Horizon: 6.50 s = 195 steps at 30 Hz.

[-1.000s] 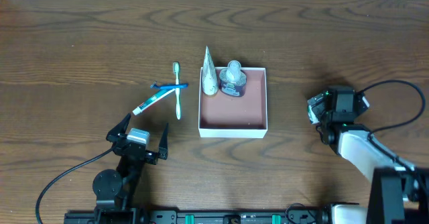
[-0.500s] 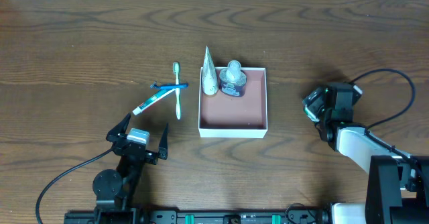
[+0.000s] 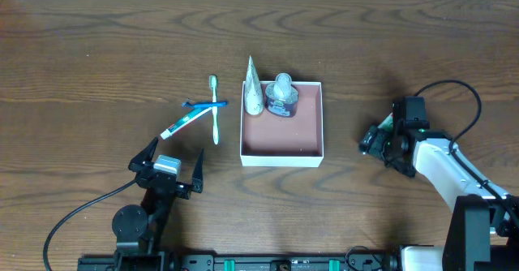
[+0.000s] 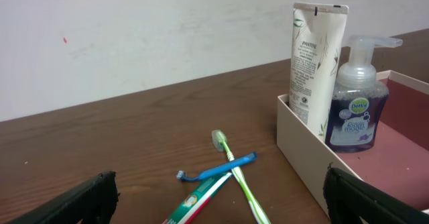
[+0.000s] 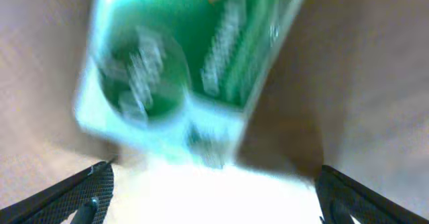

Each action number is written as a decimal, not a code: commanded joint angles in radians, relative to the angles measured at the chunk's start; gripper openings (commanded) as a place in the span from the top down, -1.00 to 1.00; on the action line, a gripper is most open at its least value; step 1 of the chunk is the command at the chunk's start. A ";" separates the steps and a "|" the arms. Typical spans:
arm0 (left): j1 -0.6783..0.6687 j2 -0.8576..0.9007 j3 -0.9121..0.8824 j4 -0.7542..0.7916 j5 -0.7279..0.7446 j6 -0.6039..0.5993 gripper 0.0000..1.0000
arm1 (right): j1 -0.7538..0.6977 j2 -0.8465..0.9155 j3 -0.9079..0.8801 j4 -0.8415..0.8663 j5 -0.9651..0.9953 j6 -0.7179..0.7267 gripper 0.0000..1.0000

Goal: Pack container
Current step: 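Lower the right gripper onto the green Dettol soap box and grasp, then lift the Dettol box and carry it toward the container, then lower the Dettol box into the box's front right corner and release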

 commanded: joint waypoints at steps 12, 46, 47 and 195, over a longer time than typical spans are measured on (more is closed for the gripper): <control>0.004 -0.006 -0.018 -0.034 0.003 -0.001 -0.96 | -0.008 0.033 0.166 -0.062 -0.075 0.008 -0.98; 0.004 -0.006 -0.018 -0.034 0.003 -0.001 -0.96 | -0.115 0.209 0.180 0.022 0.021 0.047 -0.84; 0.004 -0.006 -0.018 -0.034 0.003 -0.001 -0.96 | -0.115 0.220 0.180 0.019 0.021 0.046 -0.84; 0.004 -0.006 -0.018 -0.034 0.003 -0.001 -0.96 | 0.397 0.094 0.760 -0.281 -0.130 -0.055 -0.79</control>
